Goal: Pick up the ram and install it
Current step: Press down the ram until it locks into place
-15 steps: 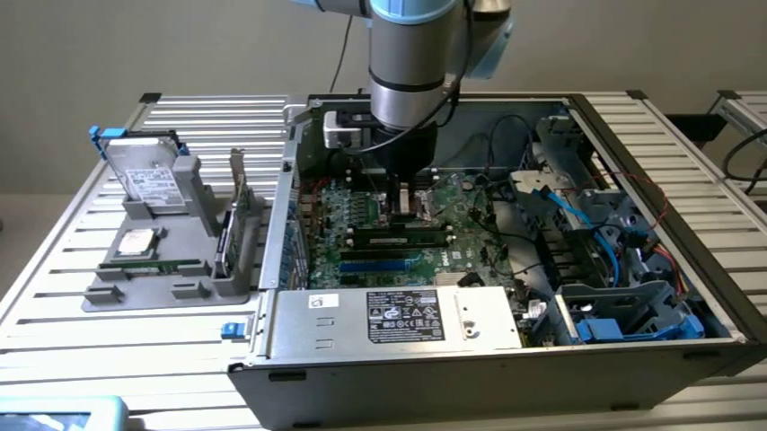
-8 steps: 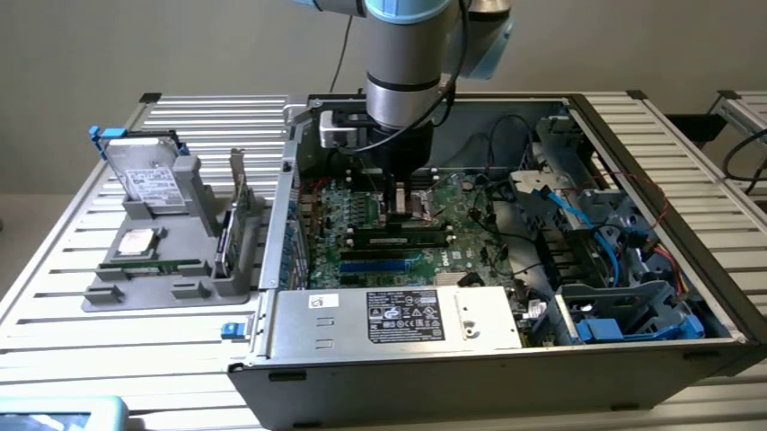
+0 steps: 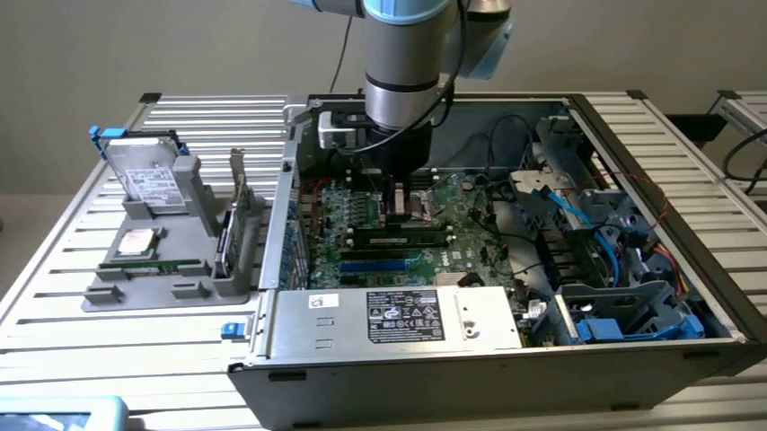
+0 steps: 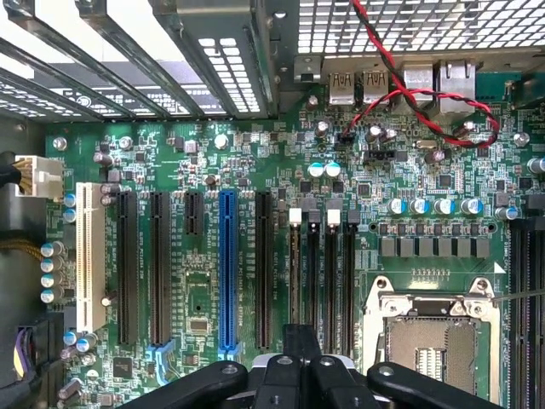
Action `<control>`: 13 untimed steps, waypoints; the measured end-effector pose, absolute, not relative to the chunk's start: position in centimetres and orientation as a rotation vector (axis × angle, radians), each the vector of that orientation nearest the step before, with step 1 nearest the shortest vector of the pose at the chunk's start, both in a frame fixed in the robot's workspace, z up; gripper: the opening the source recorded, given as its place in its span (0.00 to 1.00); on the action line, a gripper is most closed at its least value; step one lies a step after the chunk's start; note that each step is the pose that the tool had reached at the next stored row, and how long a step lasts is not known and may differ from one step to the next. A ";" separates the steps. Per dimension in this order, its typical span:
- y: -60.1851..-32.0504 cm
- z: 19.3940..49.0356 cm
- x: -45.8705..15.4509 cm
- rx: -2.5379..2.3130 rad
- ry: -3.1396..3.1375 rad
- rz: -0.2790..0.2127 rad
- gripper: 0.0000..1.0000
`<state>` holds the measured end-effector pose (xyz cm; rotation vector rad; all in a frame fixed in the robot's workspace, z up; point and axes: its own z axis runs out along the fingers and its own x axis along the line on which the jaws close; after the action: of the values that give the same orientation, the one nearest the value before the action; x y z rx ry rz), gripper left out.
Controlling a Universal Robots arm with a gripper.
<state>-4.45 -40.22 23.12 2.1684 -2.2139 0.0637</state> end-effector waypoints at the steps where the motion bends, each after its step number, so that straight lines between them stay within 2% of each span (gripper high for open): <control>1: -40.2 23.1 -4.4 2.168 -2.214 0.064 0.11; 13: -40.2 22.8 -4.4 2.168 -2.213 0.065 0.11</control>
<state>-4.45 -40.23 22.77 2.1675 -2.2133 0.0649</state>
